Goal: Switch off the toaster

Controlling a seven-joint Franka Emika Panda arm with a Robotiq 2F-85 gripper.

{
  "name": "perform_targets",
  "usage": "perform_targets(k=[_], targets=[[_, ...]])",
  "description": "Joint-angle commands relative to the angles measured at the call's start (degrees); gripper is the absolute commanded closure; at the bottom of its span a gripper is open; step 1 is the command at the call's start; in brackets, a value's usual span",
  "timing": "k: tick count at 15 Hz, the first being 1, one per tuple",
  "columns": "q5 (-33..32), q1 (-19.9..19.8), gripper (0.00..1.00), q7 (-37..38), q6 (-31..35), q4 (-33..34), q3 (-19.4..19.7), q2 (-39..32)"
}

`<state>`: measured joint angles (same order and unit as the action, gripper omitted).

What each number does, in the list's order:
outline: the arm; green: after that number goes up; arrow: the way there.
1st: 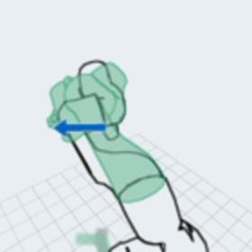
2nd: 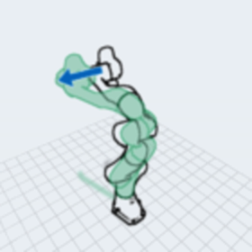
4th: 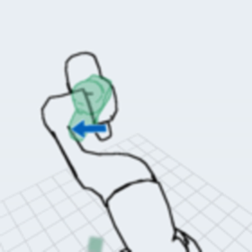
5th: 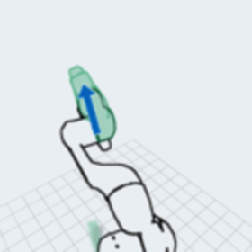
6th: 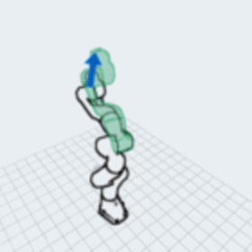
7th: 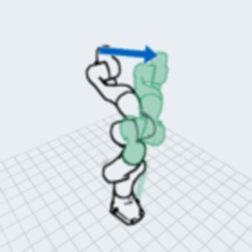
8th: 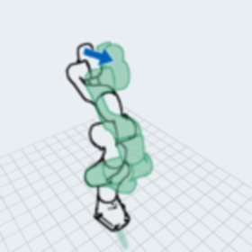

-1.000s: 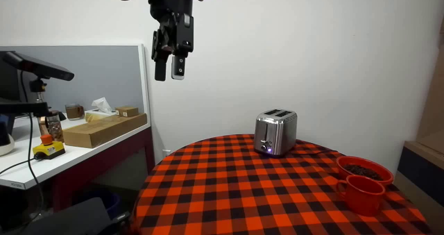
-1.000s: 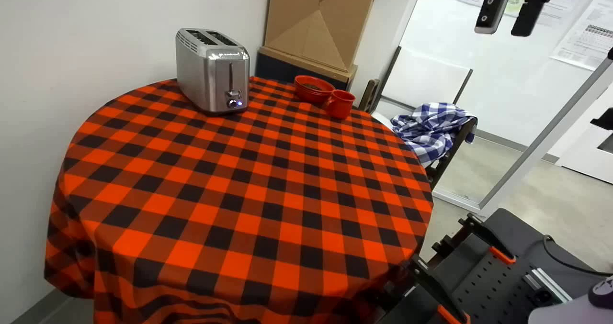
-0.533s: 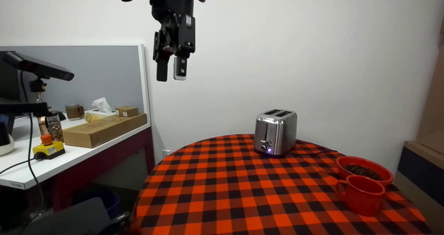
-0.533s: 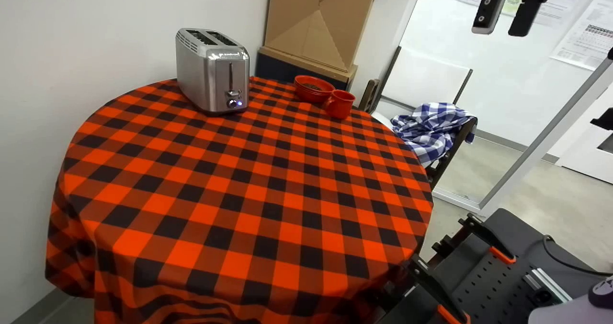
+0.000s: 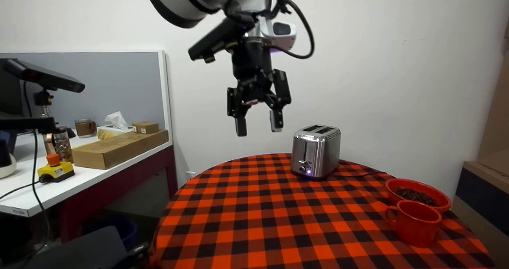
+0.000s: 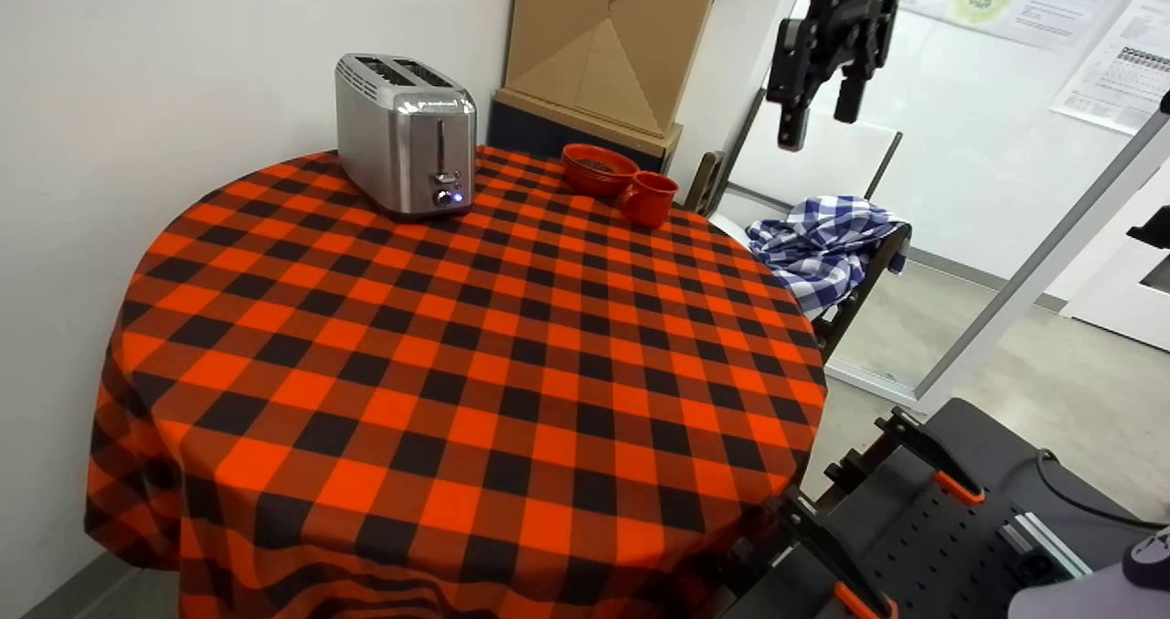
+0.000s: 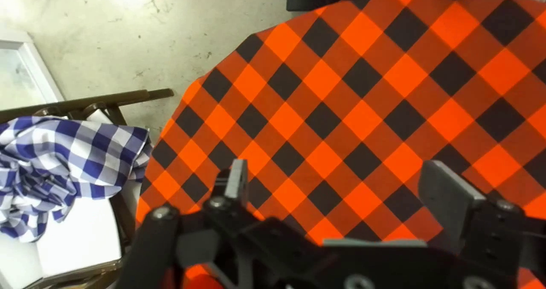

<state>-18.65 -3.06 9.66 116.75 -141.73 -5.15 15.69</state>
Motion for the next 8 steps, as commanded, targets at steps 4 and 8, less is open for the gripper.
perform_targets(k=[4,8], targets=[[-8.90,-0.31,0.00,-2.35,19.97,15.23,4.38,-24.07],[-8.03,1.80,0.00,-2.36,31.34,21.65,5.89,-33.58]])
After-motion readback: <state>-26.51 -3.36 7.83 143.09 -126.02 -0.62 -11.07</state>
